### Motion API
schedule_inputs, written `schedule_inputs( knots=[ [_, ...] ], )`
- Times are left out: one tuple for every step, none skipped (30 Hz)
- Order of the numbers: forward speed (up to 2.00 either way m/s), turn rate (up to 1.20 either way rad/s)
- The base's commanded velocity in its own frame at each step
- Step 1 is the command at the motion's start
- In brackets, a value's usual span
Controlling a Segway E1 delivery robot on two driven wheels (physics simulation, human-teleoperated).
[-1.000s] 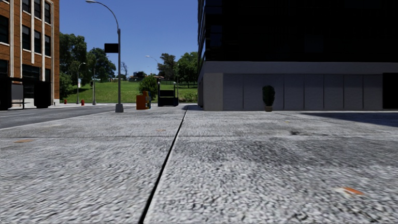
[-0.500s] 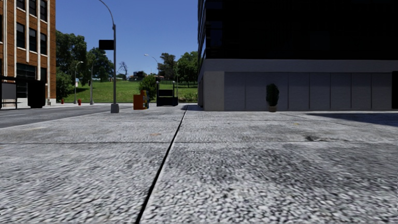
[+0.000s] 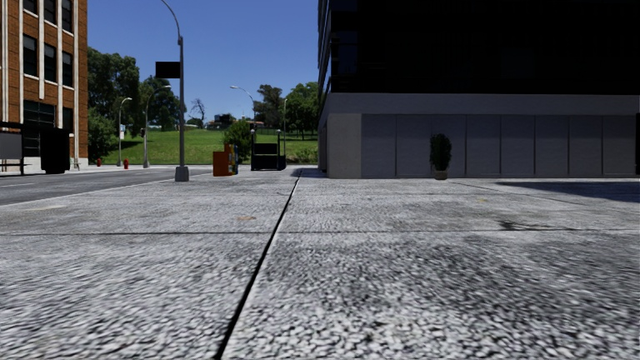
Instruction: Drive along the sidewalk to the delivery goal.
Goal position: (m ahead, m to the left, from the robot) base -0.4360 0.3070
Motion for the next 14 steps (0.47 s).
schedule_inputs(
  knots=[
    [0.00,0.00],
    [0.00,0.00],
    [0.00,0.00],
    [0.00,0.00],
    [0.00,0.00],
    [0.00,0.00],
    [0.00,0.00],
    [0.00,0.00],
    [0.00,0.00],
    [0.00,0.00],
    [0.00,0.00],
    [0.00,0.00],
    [0.00,0.00],
    [0.00,0.00]
  ],
)
